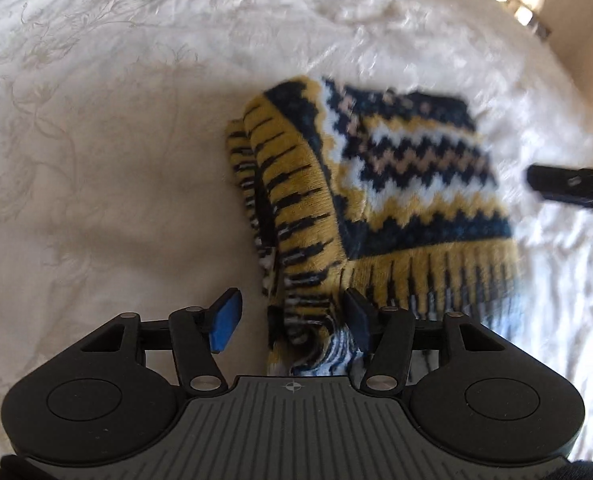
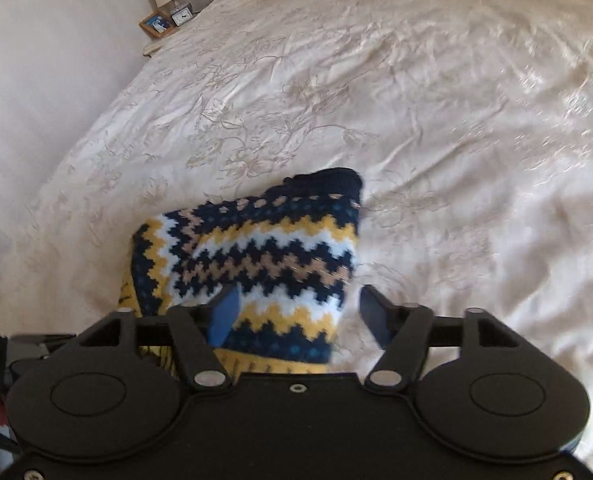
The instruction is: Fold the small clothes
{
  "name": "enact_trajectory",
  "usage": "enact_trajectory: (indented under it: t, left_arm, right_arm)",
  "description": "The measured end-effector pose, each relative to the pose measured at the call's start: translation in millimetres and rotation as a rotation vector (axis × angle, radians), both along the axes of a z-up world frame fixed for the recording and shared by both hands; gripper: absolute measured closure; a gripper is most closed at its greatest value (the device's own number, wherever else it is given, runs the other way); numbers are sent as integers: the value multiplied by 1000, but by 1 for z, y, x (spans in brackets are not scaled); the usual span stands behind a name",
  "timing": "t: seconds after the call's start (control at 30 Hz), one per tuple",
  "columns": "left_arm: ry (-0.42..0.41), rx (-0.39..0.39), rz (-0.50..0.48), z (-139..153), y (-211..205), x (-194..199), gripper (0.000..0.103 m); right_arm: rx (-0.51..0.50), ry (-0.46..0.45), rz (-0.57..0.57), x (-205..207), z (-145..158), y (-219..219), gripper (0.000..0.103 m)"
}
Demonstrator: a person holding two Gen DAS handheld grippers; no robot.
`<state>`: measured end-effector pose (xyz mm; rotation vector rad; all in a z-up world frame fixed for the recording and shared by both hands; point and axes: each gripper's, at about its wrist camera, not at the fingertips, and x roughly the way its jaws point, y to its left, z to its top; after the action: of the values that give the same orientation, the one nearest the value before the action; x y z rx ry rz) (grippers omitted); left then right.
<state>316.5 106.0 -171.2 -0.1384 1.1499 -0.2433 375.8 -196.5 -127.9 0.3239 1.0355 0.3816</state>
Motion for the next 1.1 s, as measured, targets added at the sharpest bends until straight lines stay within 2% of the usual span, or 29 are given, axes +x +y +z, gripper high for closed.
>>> enact_trajectory:
  t: [0.1, 0.17, 0.2, 0.3, 0.43, 0.53, 0.67, 0.77, 0.97, 1.1]
  left_arm:
    - [-11, -40, 4, 2, 9, 1, 41]
    - [-41, -31, 8, 3, 10, 0, 30]
    - [-59, -22, 12, 5, 11, 0, 28]
    - [-97, -36, 43, 9, 12, 5, 25]
    - [-52, -90, 54, -2, 12, 32, 21]
    - [-10, -121, 28, -14, 8, 55, 15]
    - [51, -164, 11, -33, 4, 78, 2]
    - [70, -188, 5, -39, 4, 81, 1]
    - [75, -245, -8, -42, 16, 60, 1]
    - [99, -265, -15, -42, 20, 41, 1]
  right_arm:
    - [60, 44, 3, 12, -12, 0, 25]
    - [83, 70, 5, 19, -21, 2, 20]
    - [92, 83, 6, 24, -26, 3, 16]
    - [108, 118, 3, 35, -38, 6, 15]
    - [156, 155, 12, 45, -52, 9, 8]
    - [186, 177, 15, 53, -62, 11, 7]
    - [226, 203, 13, 59, -73, 13, 6]
    - [256, 210, 11, 63, -80, 13, 2]
    - [315, 206, -1, 79, -88, 9, 0]
    - [314, 208, 49, 92, -93, 17, 0]
